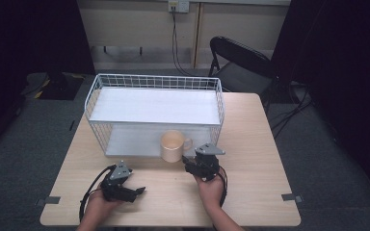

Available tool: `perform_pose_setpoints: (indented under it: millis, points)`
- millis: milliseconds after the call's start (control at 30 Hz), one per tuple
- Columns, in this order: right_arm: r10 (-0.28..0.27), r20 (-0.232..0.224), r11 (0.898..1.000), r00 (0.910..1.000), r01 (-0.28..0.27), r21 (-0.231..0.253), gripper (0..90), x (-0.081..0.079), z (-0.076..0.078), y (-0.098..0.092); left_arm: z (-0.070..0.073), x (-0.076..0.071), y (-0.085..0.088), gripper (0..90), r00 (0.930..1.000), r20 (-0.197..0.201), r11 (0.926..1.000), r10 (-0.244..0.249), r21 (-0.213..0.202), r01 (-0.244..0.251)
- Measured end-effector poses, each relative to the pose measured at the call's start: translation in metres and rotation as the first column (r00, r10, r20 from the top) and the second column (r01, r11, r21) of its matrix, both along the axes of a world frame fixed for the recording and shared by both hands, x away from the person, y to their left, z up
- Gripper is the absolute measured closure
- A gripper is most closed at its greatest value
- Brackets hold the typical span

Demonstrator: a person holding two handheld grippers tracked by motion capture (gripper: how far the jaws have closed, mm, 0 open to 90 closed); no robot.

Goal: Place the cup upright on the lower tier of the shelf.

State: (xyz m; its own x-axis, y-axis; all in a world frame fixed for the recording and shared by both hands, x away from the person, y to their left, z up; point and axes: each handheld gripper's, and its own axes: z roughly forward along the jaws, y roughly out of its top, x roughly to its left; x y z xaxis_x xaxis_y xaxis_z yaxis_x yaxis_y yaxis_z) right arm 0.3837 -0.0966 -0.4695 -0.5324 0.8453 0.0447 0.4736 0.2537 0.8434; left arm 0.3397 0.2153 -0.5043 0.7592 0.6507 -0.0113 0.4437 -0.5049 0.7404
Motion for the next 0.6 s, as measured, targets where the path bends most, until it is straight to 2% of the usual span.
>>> perform_pose_setpoints:
  millis: [367, 600]
  points:
    - [0.049, -0.004, 0.999, 0.9988, -0.049, 0.005, 39.7, -0.008, 0.003, 0.011, 0.0, 0.0, 0.0, 13.8, 1.0, -0.003, 1.0, -0.002, 0.001, 0.002]
    - [0.067, -0.003, 0.998, 0.9978, -0.067, -0.002, 37.5, -0.006, 0.004, 0.026, 0.0, 0.0, 0.0, 13.8, 1.0, -0.003, 1.0, 0.0, 0.001, 0.0]
